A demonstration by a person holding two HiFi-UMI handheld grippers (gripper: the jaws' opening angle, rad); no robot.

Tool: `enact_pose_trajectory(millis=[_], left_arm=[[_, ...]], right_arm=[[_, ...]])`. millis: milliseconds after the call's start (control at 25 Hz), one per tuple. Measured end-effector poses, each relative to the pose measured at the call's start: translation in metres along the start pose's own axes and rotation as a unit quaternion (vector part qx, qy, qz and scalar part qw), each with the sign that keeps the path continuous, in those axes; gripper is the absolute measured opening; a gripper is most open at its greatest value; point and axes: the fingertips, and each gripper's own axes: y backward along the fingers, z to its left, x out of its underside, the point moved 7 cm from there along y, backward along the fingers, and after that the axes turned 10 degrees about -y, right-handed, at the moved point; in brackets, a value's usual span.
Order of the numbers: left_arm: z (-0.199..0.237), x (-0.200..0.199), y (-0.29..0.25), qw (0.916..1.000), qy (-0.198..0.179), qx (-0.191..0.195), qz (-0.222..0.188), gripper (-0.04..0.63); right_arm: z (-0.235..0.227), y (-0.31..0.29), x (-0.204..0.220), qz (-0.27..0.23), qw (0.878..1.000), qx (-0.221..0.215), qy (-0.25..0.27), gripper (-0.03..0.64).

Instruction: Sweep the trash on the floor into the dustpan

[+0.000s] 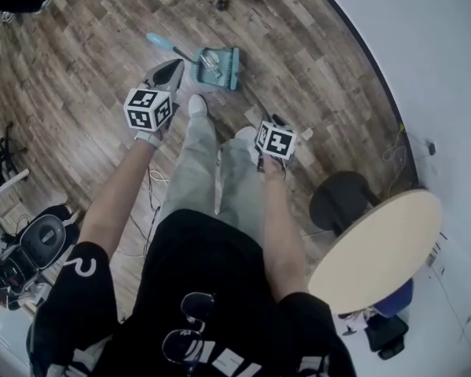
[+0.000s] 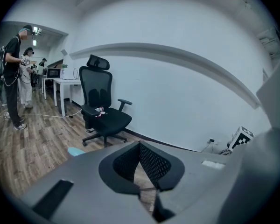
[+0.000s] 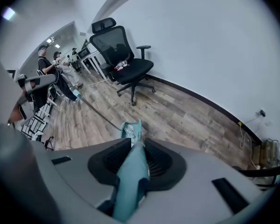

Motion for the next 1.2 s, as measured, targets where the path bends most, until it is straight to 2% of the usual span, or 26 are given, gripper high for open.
enact_pose_trajectory(millis=[360, 600, 760, 920, 1200], left_arm=[[-0.036, -0.055, 0.018, 0.9992, -0.017, 0.01, -0.036, -0.003], [-0.064, -0.101, 0.023, 0.9966, -0.037, 0.024, -0.07, -0.003], [-0.081, -0.117, 0.023, 0.995, -0.055, 0.036, -0.075, -0.003], [-0.099, -0.124, 0.019, 0.9939, -0.072, 0.048, -0.069, -0.003], [-0.12, -0.136, 0.007, 0.9908, -0.097, 0.076, -0.057, -0.003]], right_arm=[[-0.02, 0.084, -0.041, -0.084, 0.996, 0.006, 0.003, 0.086], [-0.025, 0.143, -0.069, -0.151, 0.989, -0.007, 0.008, 0.086], [-0.034, 0.167, -0.084, -0.18, 0.983, -0.011, 0.027, 0.086], [-0.05, 0.182, -0.092, -0.192, 0.981, -0.007, 0.028, 0.086], [-0.078, 0.19, -0.083, -0.191, 0.981, 0.005, -0.01, 0.086]])
